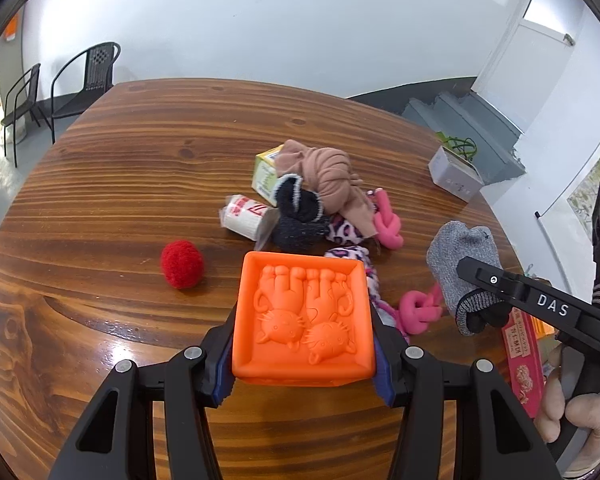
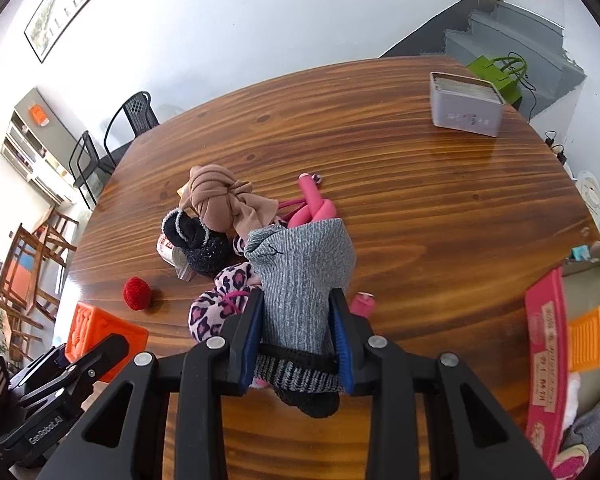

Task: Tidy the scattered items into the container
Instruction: 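Lift the orange cube and grey sock toward the pink box with both tools, then lower the grey sock into the box with the right tool while the left tool brings the cube over, then open both tools to drop the orange cube and grey sock into the box, then grasp the red pompom with the left tool while the right tool grasps the leopard-print sock, then carry the red pompom and leopard-print sock over the pink box with both tools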

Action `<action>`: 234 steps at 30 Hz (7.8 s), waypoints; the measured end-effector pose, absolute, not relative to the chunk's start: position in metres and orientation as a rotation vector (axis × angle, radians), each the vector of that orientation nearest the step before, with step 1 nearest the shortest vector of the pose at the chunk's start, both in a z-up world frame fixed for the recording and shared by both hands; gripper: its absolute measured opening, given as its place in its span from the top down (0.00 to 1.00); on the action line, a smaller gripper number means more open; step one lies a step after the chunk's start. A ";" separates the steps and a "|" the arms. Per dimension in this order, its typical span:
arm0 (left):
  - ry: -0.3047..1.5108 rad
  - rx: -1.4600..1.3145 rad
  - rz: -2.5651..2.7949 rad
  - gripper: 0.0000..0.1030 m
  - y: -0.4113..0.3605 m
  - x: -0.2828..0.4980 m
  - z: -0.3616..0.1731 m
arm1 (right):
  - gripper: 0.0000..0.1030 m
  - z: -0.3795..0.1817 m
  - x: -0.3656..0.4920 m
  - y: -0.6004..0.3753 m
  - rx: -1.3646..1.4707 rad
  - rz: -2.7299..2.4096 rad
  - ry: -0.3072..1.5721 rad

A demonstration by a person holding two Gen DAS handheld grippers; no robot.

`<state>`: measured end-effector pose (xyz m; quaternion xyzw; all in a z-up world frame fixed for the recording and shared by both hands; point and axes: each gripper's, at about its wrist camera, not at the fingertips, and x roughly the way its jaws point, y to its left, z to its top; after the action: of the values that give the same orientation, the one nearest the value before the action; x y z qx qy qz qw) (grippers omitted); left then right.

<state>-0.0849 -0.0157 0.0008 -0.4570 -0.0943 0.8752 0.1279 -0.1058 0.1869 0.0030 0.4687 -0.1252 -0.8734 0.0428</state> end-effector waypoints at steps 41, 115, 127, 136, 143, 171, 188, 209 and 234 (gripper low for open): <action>-0.092 -1.177 2.307 0.46 0.238 -0.013 0.048 | 0.66 0.015 0.048 0.423 1.547 -2.837 -0.406; -0.131 -1.280 2.273 0.26 0.256 -0.026 0.027 | 0.49 0.027 0.037 0.431 1.436 -2.889 -0.510; -0.242 -1.352 2.426 0.26 0.151 -0.032 0.018 | 0.48 0.037 0.017 0.363 1.378 -2.809 -0.416; -0.341 -1.397 2.541 0.26 0.059 -0.043 0.012 | 0.42 0.032 -0.003 0.305 1.389 -2.729 -0.364; -0.420 -1.437 2.640 0.26 -0.016 -0.062 0.002 | 0.42 0.018 -0.018 0.257 1.439 -2.662 -0.350; -0.378 -1.521 2.569 0.33 -0.089 -0.171 -0.073 | 0.42 -0.013 -0.051 0.187 1.584 -2.692 -0.386; -0.330 -1.484 2.574 0.63 -0.099 -0.154 -0.064 | 0.35 -0.016 -0.119 0.133 1.483 -2.625 -0.313; -0.362 -1.455 2.560 0.63 -0.087 -0.117 -0.040 | 0.60 -0.069 -0.157 0.102 1.604 -2.471 -0.174; -0.163 -1.282 2.409 0.63 0.097 -0.059 0.018 | 0.61 0.040 -0.030 0.291 1.365 -2.767 -0.411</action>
<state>-0.0594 0.0968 0.0183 -0.4592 -0.0582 0.8630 0.2024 -0.0303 0.2915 0.0395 0.4386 -0.1322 -0.8888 0.0144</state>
